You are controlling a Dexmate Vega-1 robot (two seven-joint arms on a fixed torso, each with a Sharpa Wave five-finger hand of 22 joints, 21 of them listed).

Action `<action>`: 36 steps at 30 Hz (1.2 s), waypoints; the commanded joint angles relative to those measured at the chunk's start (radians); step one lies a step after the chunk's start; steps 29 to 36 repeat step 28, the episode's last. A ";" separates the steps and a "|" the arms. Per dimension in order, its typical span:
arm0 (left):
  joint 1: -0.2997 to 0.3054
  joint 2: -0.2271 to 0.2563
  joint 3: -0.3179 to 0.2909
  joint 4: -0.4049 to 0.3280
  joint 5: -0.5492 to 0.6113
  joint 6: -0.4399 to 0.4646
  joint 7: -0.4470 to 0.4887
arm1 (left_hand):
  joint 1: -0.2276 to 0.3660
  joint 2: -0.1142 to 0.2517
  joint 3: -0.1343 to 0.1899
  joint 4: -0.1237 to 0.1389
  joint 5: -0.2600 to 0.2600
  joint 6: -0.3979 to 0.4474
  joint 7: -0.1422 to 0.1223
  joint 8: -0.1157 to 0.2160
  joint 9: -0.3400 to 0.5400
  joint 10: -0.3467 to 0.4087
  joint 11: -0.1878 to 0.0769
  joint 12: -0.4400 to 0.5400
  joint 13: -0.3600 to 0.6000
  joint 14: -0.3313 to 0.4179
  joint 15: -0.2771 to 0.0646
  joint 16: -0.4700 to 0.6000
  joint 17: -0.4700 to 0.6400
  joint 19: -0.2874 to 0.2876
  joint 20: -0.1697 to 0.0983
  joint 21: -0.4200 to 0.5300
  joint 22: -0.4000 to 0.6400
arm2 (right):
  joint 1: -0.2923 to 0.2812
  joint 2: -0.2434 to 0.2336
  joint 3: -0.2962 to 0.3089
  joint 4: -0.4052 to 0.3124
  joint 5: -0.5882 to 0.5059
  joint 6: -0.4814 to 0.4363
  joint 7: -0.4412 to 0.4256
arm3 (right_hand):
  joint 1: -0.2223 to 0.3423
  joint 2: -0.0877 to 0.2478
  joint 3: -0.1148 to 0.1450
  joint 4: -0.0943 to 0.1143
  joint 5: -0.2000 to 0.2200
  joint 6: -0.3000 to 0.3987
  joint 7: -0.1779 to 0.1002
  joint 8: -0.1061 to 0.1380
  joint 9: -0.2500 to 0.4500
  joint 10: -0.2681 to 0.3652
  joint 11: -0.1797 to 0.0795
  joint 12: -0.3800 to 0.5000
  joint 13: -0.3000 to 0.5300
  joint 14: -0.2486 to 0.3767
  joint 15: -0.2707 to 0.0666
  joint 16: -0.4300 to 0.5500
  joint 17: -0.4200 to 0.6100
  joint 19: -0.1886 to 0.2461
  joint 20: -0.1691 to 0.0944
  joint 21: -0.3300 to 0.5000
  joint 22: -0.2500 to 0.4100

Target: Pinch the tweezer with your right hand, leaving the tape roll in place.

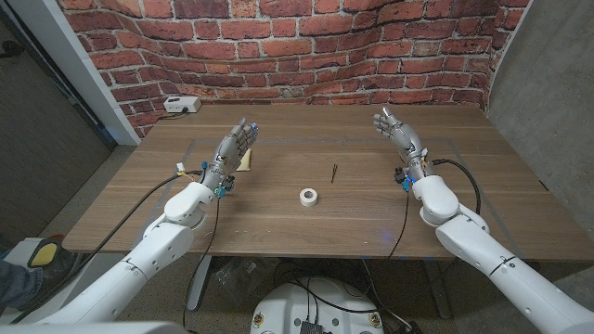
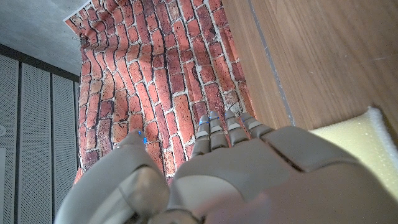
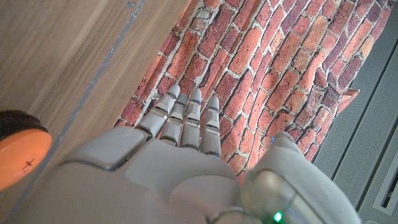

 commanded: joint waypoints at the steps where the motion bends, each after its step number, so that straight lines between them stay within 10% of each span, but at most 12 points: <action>1: 0.004 -0.001 -0.002 -0.012 0.007 0.008 0.017 | -0.005 -0.008 -0.006 0.000 0.006 -0.002 0.001 -0.007 0.003 0.000 -0.001 -0.005 0.002 -0.005 -0.001 0.000 0.002 -0.009 0.002 0.003 0.005 | 0.036 0.033 0.025 0.108 0.266 0.080 0.220 | -0.027 -0.011 -0.017 0.007 0.009 -0.043 0.004 -0.010 0.001 -0.018 0.012 -0.005 0.003 -0.018 0.004 0.001 0.001 -0.012 -0.002 0.000 0.001; 14: -0.023 -0.012 0.007 0.014 -0.006 0.005 -0.016 | -0.032 -0.040 -0.034 0.005 0.013 -0.016 0.000 -0.010 0.003 -0.013 0.000 -0.009 0.002 -0.018 0.002 -0.003 0.002 -0.023 0.006 -0.002 0.004 | 0.040 0.047 0.025 0.167 0.345 0.102 0.285 | -0.068 -0.033 -0.046 0.015 0.019 -0.085 -0.034 0.000 -0.003 -0.047 0.009 -0.006 -0.002 -0.046 -0.005 0.003 -0.004 -0.045 -0.010 0.000 0.000; 36: -0.023 -0.008 0.007 0.013 -0.013 0.016 -0.018 | -0.048 -0.055 -0.049 0.007 0.017 -0.024 -0.002 -0.011 0.003 -0.022 0.002 -0.011 0.003 -0.028 0.005 -0.005 0.001 -0.029 0.007 -0.003 0.005 | 0.056 0.065 0.010 0.201 0.371 0.095 0.310 | -0.077 -0.038 -0.055 0.014 0.023 -0.094 -0.004 0.001 -0.004 -0.080 0.017 -0.013 -0.005 -0.075 0.004 -0.002 -0.006 -0.072 -0.011 -0.005 -0.001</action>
